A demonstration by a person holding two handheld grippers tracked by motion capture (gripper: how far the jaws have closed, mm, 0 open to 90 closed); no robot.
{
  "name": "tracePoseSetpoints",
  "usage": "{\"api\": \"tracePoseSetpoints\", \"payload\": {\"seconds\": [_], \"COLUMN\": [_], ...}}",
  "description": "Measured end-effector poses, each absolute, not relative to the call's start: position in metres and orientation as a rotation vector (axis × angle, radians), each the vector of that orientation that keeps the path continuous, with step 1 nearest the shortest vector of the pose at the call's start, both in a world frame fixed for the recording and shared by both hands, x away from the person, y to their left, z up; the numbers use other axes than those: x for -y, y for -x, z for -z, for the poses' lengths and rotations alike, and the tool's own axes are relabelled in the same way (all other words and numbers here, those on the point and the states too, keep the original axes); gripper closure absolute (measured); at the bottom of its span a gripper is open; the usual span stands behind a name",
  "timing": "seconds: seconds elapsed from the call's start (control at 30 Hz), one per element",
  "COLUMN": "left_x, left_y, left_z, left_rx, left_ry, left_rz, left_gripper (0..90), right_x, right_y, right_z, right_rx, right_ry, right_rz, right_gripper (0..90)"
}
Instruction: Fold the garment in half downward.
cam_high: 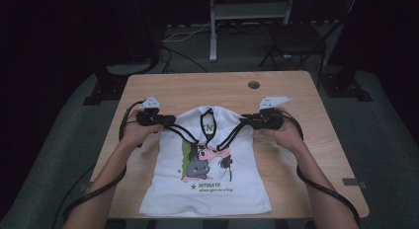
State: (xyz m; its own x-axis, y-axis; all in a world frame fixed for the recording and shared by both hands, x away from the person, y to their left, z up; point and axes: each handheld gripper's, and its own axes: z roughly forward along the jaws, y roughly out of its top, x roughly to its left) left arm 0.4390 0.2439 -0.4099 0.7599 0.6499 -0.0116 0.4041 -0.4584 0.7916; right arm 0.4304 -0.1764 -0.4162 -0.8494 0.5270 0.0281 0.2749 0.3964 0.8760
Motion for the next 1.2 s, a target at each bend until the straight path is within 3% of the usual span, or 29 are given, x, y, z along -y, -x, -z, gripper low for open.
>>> {"api": "tracePoseSetpoints", "payload": {"seconds": [0.57,0.73,1.0,1.2], "left_x": [-0.258,-0.252,-0.226,-0.213], "left_y": [-0.410,-0.423,-0.448,-0.456], "left_z": [0.416,0.405,0.405,0.414], "left_rx": [-0.730,-0.742,-0.661,-0.628], "left_ry": [-2.179,-2.120,-2.208,-2.276], "left_rz": [-0.387,-0.450,-0.491,-0.505], "left_gripper": [82.1,77.4,53.1,50.6], "right_x": [0.167,0.165,0.167,0.168], "right_y": [-0.395,-0.398,-0.400,-0.401], "right_z": [0.417,0.417,0.417,0.418], "right_rx": [-2.495,-2.502,-2.496,-2.496], "right_ry": [-0.482,-0.472,-0.485,-0.485], "right_rz": [-1.316,-1.311,-1.327,-1.335], "right_gripper": [78.7,78.8,78.8,78.8]}}
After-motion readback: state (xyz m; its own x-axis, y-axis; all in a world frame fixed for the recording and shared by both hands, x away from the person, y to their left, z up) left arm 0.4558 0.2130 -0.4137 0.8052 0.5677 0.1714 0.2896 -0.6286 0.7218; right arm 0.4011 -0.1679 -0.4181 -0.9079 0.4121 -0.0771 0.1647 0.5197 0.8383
